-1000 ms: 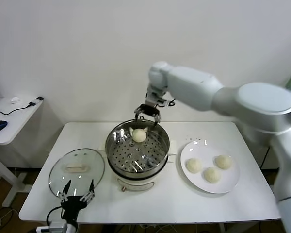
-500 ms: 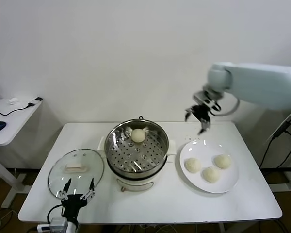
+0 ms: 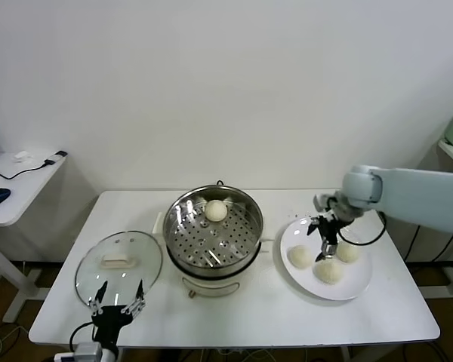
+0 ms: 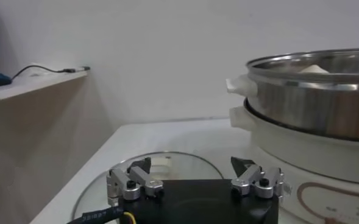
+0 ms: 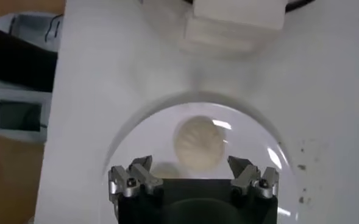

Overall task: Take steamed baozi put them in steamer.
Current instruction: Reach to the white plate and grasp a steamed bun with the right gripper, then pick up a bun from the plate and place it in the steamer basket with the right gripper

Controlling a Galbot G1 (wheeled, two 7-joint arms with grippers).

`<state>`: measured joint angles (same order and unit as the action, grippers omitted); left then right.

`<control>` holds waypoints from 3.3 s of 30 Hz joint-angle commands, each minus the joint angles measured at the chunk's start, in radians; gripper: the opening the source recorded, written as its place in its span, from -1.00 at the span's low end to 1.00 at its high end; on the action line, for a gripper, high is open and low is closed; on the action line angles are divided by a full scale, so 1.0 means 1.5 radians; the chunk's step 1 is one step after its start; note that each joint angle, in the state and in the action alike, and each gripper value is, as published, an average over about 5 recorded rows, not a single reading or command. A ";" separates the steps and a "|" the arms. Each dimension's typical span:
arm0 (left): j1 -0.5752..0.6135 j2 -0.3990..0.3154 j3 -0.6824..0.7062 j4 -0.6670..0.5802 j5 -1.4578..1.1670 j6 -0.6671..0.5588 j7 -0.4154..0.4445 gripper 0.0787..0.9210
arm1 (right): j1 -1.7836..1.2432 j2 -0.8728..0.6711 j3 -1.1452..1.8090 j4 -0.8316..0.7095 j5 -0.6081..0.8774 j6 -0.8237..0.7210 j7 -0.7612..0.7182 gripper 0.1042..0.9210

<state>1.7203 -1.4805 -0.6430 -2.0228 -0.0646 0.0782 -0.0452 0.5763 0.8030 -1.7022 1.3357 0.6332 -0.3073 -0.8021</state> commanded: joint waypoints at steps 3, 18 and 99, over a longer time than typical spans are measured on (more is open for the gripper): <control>0.005 -0.001 -0.002 0.000 0.000 -0.002 -0.001 0.77 | -0.138 0.027 0.101 -0.064 -0.024 -0.063 0.046 0.76; 0.004 -0.002 0.001 0.002 -0.001 -0.002 -0.002 0.77 | -0.135 0.071 0.098 -0.108 -0.034 -0.052 0.033 0.57; 0.009 -0.006 0.021 -0.051 0.009 0.021 0.000 0.77 | 0.062 0.434 0.091 -0.108 0.244 -0.118 0.096 0.75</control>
<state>1.7336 -1.4889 -0.6115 -2.0991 -0.0513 0.1098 -0.0449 0.6418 1.4901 -1.5761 1.1682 1.0163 -0.5188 -0.6107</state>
